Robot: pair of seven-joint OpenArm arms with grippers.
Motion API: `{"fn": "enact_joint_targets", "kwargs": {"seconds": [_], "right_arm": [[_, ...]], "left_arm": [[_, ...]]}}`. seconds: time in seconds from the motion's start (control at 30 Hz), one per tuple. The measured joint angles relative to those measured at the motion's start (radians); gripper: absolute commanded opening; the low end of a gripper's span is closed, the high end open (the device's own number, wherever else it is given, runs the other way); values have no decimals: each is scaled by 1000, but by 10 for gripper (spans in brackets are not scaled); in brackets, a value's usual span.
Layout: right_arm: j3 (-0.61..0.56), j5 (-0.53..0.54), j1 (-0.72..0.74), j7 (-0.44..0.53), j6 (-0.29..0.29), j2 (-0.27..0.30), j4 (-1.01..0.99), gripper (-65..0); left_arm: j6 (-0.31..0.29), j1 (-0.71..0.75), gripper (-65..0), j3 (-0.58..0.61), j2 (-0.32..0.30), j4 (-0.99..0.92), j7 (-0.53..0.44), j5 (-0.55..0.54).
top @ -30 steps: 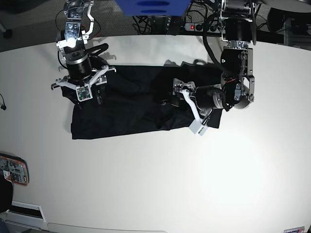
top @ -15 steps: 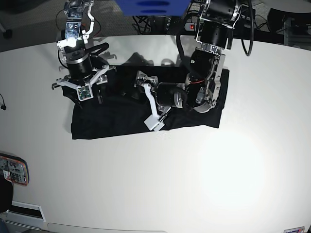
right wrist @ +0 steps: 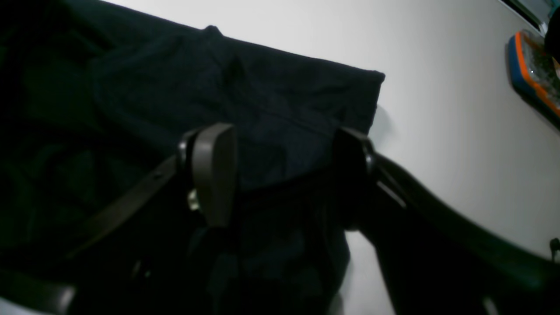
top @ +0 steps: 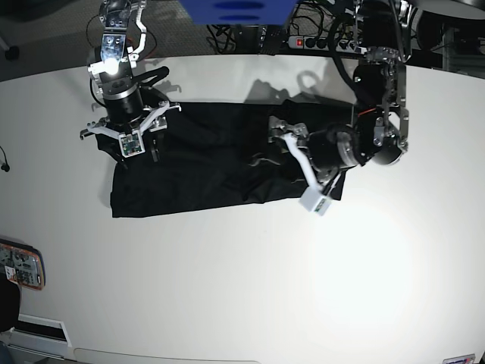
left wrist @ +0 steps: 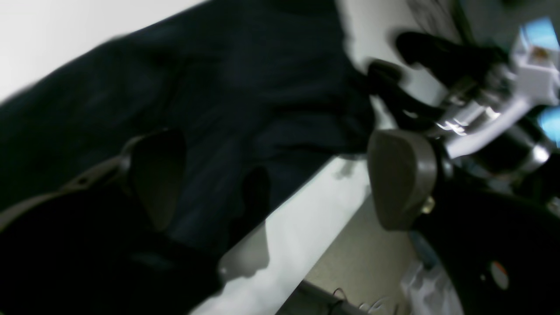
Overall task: Fold the T-shirt properly
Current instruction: 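Lay the folded end down and open the left gripper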
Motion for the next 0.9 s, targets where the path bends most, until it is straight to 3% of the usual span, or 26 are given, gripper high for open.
{"fn": "enact_joint_targets", "kwargs": {"seconds": [0.27,0.37,0.5,0.73,0.9], "right_arm": [[-6,0,2,1,0,1,0,-314],[-5,0,2,1,0,1,-1,-314],[0,0,2,0,0,1,-1,-314],[0,0,0,0,0,1,-1,-314],[0,0,0,1,0,1,-1,-315]], "left_arm": [[-2,28,0,-42,0,-128,-11,3],[-1,27,0,-35,0,-184,-78,69],[-1,28,0,-35,6,-183,-95,143],[-2,40,0,-35,5,-26,-94,145],[0,40,0,-36,5,-51,-95,159]]}}
